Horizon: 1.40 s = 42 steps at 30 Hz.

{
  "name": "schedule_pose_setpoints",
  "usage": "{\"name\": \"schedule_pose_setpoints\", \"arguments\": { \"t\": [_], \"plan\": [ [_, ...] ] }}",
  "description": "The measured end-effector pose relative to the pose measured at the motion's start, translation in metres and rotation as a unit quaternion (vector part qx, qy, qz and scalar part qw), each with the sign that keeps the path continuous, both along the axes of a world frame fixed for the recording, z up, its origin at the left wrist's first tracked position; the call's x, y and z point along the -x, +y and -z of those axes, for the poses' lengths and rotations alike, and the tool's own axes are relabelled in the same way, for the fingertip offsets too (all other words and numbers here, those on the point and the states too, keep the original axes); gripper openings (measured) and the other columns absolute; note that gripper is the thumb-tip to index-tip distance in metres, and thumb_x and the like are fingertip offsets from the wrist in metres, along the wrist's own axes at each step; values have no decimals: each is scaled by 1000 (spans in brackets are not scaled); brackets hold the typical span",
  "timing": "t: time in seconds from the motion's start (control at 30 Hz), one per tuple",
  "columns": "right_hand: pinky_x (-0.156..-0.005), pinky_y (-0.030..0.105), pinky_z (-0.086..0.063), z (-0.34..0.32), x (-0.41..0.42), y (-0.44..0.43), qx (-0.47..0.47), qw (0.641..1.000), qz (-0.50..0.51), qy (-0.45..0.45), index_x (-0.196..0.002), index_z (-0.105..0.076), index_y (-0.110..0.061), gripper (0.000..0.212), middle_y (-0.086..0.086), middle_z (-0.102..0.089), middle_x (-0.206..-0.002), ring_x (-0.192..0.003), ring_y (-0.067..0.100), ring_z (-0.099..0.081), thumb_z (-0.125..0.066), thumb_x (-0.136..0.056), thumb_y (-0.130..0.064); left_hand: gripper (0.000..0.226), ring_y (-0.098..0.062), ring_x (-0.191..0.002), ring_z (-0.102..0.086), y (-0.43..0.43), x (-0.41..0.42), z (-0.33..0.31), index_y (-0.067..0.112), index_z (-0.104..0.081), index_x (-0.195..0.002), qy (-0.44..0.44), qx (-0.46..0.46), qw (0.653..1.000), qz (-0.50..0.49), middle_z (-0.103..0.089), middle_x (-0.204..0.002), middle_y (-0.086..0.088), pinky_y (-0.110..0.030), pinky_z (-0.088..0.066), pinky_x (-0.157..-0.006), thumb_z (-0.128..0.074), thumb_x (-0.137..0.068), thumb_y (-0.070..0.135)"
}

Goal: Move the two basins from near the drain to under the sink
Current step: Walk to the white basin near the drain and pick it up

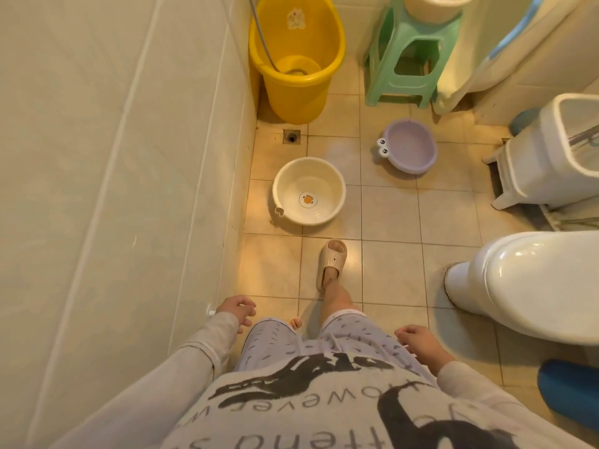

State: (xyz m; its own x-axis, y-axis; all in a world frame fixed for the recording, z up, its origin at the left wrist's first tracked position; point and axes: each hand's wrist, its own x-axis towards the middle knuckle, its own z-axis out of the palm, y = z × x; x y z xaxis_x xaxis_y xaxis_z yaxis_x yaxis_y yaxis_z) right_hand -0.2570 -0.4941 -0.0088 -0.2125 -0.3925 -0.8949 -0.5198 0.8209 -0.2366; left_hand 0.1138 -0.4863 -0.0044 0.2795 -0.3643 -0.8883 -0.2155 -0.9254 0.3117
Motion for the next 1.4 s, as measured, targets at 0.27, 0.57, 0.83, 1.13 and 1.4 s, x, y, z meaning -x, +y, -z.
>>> {"name": "schedule_pose_setpoints", "arguments": {
  "t": [0.27, 0.57, 0.83, 1.13, 1.4],
  "plan": [
    [-63, 32, -48, 0, -16, -174, 36, 997, -46, -59, -98, -59, -3, 17, 17, -62, -92, -70, 23, -59, -48, -94, -16, 15, -18, -54, -47, -49, 4, 17, 6, -59, -87, -30, -78, 994, -63, -55, -67, -7, -23, -37, -52, -46, -89, 1],
    [-60, 25, -46, -14, -19, -303, 57, 991, -64, -99, -109, -61, 3, 26, 15, -63, -93, -66, 17, -58, -49, -94, -16, 28, -17, -47, -41, -140, 21, 19, 9, -51, -65, -29, -68, 986, -149, -54, -68, -10, -20, -28, -48, -43, -91, -1],
    [-62, 27, -47, 1, -13, -337, 36, 995, -38, -82, -111, -61, 1, 26, 13, -63, -91, -68, 19, -59, -48, -93, -14, 17, -17, -45, -49, -233, 17, 24, 10, -58, -79, -19, -66, 997, -40, -60, -80, -9, -20, -30, -48, -47, -89, 2],
    [-62, 28, -48, 50, -12, -363, -24, 997, -52, -47, -107, -61, -4, 23, 15, -66, -94, -74, 25, -62, -46, -91, -10, 18, -23, -84, -59, -320, 8, 62, 13, -62, -98, -8, -75, 997, 7, -67, -116, -15, -24, -40, -56, -48, -88, 11],
    [-58, 28, -45, 170, -47, -416, -60, 997, -39, -26, -111, -60, -1, 25, 18, -63, -94, -69, 22, -58, -46, -92, -9, 28, -30, -101, -60, -367, 6, 178, 11, -67, -110, -57, -87, 994, 44, -65, -119, -16, -35, -49, -91, -49, -89, 15]
  ]
}}
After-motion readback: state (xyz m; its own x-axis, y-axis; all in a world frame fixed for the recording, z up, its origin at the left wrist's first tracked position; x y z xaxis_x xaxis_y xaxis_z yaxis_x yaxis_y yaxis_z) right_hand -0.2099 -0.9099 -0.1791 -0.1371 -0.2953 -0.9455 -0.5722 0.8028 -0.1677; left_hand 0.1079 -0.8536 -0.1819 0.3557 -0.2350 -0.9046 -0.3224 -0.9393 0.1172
